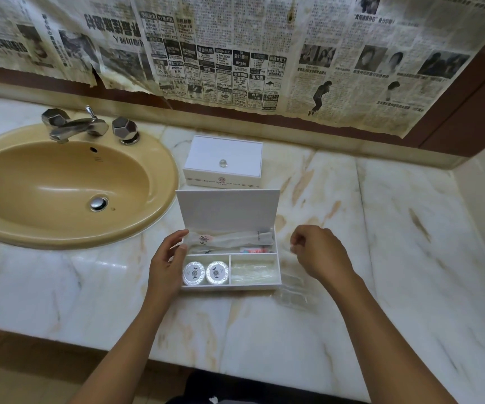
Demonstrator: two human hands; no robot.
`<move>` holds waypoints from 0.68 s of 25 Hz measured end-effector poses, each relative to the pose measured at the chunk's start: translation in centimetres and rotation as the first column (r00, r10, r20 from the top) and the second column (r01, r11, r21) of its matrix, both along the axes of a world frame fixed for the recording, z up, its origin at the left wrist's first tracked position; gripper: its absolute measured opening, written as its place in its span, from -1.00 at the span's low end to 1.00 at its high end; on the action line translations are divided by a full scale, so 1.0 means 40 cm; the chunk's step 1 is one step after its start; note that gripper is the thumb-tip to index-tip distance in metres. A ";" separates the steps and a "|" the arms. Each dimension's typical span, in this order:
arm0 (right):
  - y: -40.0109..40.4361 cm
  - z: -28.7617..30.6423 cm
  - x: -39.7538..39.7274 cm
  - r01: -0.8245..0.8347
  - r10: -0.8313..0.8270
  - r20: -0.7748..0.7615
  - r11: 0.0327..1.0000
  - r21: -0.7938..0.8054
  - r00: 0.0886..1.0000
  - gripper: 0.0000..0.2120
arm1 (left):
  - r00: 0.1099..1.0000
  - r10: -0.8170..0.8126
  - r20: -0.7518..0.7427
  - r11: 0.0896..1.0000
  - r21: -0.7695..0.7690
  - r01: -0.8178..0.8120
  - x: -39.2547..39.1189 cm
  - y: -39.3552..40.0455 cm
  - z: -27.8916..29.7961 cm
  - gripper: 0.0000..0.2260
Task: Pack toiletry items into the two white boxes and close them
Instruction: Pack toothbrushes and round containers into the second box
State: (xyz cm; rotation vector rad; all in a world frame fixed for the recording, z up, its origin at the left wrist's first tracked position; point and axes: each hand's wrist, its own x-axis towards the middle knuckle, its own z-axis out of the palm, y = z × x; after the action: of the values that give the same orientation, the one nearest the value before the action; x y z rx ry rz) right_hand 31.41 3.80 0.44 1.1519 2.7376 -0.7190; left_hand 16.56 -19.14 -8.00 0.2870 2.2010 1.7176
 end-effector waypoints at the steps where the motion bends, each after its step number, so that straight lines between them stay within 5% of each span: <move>1: -0.010 0.020 -0.011 -0.006 0.006 -0.047 1.000 0.008 0.999 -0.92 | 1.000 -0.002 0.006 1.000 0.004 0.002 0.000 0.000 0.000 -0.75; 4: -0.063 0.056 -0.044 -0.080 0.081 -0.125 0.997 0.012 0.989 -0.92 | 1.000 -0.011 0.014 1.000 0.024 0.010 0.000 -0.001 0.005 -0.74; 10: -0.168 -0.043 -0.086 -0.269 0.268 0.056 0.963 0.011 0.962 -0.81 | 1.000 -0.014 0.019 0.999 0.035 0.013 -0.002 -0.003 0.000 -0.74; 17: -0.192 -0.088 -0.090 -0.272 0.264 0.123 0.961 0.049 0.956 -0.76 | 1.000 -0.021 0.008 0.999 0.046 0.021 -0.003 -0.002 0.001 -0.74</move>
State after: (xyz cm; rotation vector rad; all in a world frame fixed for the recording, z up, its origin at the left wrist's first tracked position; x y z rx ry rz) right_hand 27.79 -3.88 -3.10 0.7798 2.7600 -0.5144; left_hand 16.42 -19.24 -7.95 0.3126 2.1478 1.7565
